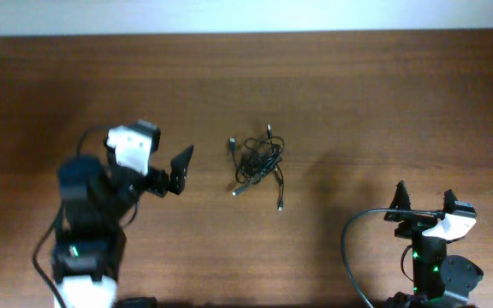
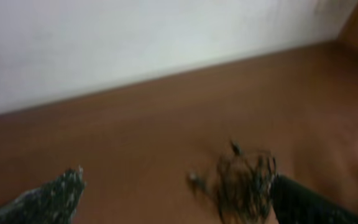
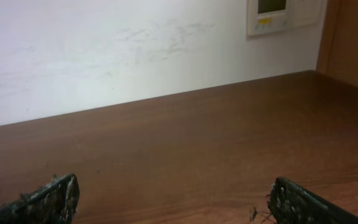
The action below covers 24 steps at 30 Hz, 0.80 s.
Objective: Untangle cables
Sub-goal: 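Reach the left gripper forward and grasp the black cable bundle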
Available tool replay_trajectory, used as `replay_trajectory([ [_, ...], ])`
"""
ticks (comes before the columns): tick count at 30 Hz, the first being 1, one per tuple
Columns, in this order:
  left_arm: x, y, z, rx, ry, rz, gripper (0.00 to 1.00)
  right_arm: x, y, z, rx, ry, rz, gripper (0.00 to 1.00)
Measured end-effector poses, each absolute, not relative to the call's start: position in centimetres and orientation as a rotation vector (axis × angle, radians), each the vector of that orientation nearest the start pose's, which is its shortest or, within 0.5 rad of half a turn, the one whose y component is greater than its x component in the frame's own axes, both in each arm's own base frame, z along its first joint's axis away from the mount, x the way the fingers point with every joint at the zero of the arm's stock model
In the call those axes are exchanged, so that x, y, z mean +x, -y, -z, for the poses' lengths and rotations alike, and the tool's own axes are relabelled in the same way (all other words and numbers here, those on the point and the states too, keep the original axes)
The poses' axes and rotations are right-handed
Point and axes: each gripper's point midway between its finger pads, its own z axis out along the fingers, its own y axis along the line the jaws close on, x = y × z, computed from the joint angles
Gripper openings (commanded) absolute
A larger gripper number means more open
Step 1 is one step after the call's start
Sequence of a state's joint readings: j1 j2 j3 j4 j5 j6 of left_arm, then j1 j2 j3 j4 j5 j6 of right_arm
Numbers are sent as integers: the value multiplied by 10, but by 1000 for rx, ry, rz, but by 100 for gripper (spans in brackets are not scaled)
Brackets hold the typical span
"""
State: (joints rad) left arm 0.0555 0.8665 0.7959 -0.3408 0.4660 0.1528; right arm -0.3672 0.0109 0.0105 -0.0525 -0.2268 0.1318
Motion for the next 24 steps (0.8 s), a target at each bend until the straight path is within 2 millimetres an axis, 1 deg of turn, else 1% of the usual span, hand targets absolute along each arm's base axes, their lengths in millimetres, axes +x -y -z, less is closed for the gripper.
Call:
replay_trajectory([
  [1, 316, 60, -267, 387, -1981, 346, 99, 240, 51, -164, 229, -1606, -3, 99],
  [2, 327, 60, -272, 383, -2062, 373, 99, 240, 51, -164, 229, -1605, -3, 99],
  [4, 338, 60, -277, 365, -2201, 422, 99, 240, 51, -164, 229, -1605, -3, 99],
  [6, 357, 59, -285, 355, -2255, 440, 99, 240, 51, -164, 230, -1606, -3, 99],
  [8, 371, 58, -284, 352, -2269, 444, 99, 240, 51, -164, 230, -1606, -3, 99],
  [10, 377, 62, -267, 346, -2317, 494, 99, 240, 51, -164, 230, -1606, -3, 99],
  [12, 380, 66, -257, 348, -2342, 543, 94, 240, 51, -164, 230, -1605, -3, 99],
  [13, 383, 69, -252, 349, -2349, 567, 88, 240, 51, -164, 230, -1606, -3, 99],
  [15, 390, 74, -241, 304, -2381, 605, 85, 240, 51, -164, 230, -1606, -3, 99],
  [16, 403, 81, -232, 236, -2399, 618, 83, 240, 51, -164, 229, -1605, -3, 99],
  [18, 413, 99, -209, 153, -2471, 623, 74, 240, 51, -164, 229, -1606, -3, 99],
  [21, 416, 135, -173, 31, -2583, 532, 68, 240, 51, -164, 230, -1606, -2, 99],
  [22, 416, 146, -168, 21, -2593, 513, 66, 240, 51, -164, 229, -1605, -2, 99],
  [23, 419, 159, -161, 4, -2594, 497, 60, 240, 51, -164, 230, -1605, -3, 99],
  [24, 422, 168, -154, -3, -2595, 489, 58, 240, 51, -164, 230, -1606, -3, 99],
])
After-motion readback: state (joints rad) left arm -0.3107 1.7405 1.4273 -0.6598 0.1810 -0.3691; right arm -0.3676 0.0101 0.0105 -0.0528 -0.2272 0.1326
